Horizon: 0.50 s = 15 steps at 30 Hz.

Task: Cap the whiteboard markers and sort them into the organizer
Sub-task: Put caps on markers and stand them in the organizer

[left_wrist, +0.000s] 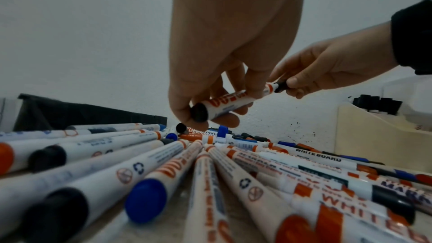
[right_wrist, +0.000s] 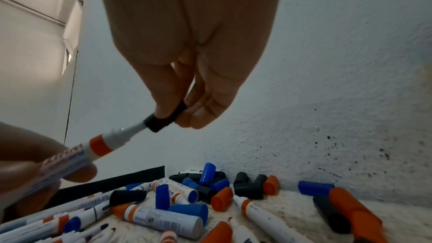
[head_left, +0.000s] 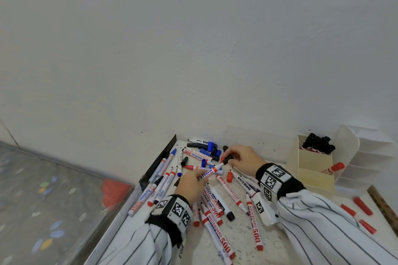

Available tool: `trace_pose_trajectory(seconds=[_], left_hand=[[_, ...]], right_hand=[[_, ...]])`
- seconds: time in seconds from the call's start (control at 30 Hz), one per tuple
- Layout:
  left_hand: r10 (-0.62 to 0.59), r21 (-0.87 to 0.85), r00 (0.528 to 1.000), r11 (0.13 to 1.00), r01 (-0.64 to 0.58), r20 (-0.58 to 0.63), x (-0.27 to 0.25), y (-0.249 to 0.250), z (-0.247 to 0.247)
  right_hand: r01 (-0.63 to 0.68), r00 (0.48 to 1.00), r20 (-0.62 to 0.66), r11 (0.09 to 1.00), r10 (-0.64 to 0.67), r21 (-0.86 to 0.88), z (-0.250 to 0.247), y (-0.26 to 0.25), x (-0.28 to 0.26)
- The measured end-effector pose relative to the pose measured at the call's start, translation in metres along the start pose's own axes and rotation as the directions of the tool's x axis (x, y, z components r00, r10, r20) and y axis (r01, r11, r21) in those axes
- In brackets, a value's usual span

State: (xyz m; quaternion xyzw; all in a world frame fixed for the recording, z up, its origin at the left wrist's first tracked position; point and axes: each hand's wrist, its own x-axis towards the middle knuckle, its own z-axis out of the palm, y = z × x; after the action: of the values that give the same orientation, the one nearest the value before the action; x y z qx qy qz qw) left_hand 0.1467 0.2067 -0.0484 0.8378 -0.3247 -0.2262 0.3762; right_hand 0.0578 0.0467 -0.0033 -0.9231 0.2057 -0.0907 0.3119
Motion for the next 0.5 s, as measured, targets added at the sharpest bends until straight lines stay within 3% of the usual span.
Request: trace_pose_trajectory(seconds=[0.2, 0.33, 0.43, 0.5], left_hand=[[0.050, 0.036, 0.999, 0.998, -0.050, 0.007, -0.008, 0.003, 0.003], [0.086, 0.023, 0.995, 0.996, -0.087, 0.049, -0.013, 0.012, 0.003], [0.136, -0.060, 0.987, 0.990, -0.132, 0.080, -0.021, 0.019, -0.001], [0.205, -0.024, 0.977, 0.979, -0.204, 0.055, -0.026, 0.022, -0.004]], right_hand=[[0.014, 0.999, 0.036, 0.998, -0.017, 0.064, -0.006, 0.004, -0.018], [0.016, 0.998, 0.060, 1.000, -0.016, 0.009, 0.000, 0.003, -0.025], [-0.090, 0.996, 0.028, 0.996, 0.089, 0.029, 0.003, 0.000, -0.028], [-0.163, 0.986, -0.010, 0.983, 0.164, 0.079, 0.004, -0.003, -0.030]])
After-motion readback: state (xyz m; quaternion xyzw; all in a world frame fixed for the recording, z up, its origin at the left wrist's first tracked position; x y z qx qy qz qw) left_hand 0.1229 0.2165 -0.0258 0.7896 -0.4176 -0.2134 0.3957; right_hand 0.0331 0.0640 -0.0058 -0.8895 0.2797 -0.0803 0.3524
